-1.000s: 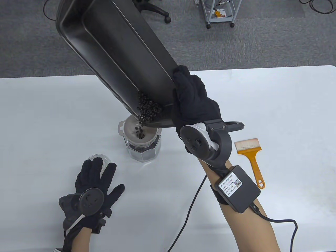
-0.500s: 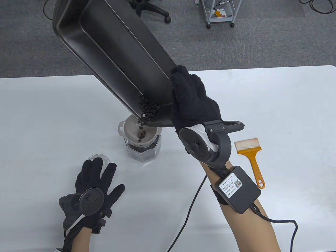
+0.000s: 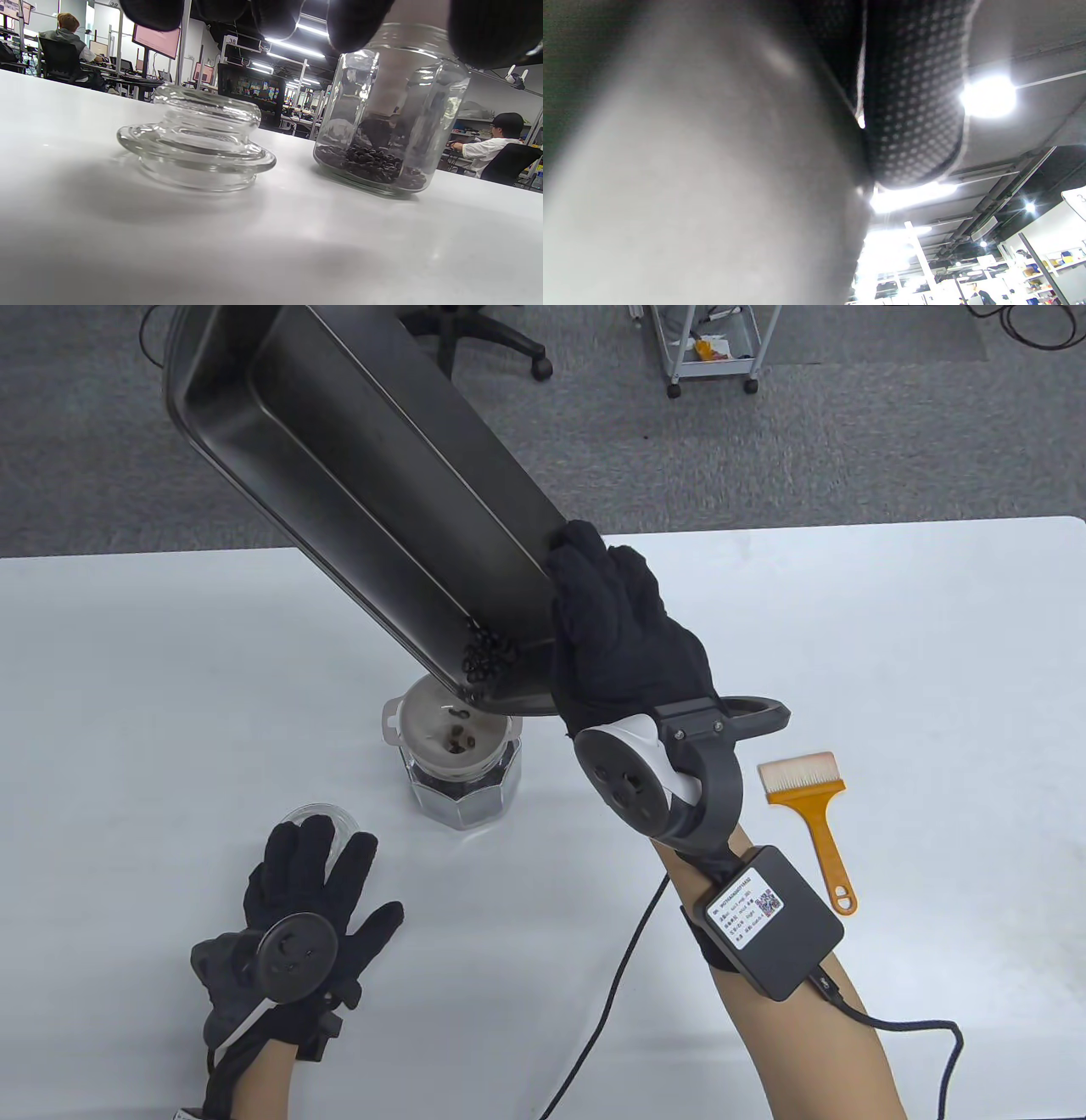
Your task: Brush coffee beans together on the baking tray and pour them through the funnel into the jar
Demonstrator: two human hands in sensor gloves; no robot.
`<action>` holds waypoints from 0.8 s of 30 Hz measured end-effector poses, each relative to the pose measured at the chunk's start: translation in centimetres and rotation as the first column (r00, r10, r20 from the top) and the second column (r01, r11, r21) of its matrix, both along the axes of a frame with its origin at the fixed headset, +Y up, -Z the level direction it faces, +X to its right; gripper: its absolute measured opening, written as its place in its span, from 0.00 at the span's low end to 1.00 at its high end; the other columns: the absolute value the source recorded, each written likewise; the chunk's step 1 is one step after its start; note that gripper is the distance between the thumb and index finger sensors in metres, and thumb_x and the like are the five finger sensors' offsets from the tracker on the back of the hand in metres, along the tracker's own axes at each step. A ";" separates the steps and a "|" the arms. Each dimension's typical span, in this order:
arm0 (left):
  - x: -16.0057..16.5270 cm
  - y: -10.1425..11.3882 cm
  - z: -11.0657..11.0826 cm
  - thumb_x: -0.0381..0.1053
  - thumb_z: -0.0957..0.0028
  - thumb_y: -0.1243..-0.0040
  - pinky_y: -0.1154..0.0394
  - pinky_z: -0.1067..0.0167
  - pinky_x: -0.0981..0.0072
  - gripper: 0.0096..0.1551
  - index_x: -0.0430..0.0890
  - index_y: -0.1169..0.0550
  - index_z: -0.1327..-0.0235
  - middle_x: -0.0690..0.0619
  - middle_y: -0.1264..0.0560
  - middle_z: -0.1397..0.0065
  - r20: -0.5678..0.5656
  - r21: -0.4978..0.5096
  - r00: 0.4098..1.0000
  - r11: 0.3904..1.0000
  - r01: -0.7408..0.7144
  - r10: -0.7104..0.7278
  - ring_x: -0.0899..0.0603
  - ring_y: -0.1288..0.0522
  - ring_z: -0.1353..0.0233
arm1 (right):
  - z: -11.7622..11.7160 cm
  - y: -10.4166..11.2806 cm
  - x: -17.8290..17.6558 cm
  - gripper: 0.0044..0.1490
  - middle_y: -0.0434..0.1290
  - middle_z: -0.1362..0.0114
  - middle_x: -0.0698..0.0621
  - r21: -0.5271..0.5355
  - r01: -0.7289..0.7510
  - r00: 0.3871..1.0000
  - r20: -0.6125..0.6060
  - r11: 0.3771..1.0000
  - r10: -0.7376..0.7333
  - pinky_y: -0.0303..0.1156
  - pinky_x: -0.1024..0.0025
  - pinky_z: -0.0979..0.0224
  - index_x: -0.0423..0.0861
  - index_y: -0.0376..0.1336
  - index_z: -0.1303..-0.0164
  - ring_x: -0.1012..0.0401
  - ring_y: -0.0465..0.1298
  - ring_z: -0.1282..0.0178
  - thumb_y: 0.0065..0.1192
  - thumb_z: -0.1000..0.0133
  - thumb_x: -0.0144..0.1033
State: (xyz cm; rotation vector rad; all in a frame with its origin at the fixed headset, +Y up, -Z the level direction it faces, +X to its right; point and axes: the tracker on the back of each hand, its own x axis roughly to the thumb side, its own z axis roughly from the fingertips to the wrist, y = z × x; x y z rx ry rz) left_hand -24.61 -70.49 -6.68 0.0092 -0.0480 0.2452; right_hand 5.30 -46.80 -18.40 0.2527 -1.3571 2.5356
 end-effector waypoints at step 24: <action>0.1 -0.1 -0.1 0.81 0.54 0.42 0.44 0.22 0.32 0.48 0.68 0.40 0.20 0.50 0.48 0.09 0.002 -0.006 1.000 1.000 0.001 -0.001 0.32 0.53 0.12 | 0.5 0.4 0.3 0.35 0.77 0.33 0.72 0.034 -0.003 1.000 -0.010 0.999 0.003 0.92 0.70 0.55 0.72 0.57 0.40 0.64 0.84 0.37 0.80 0.50 0.51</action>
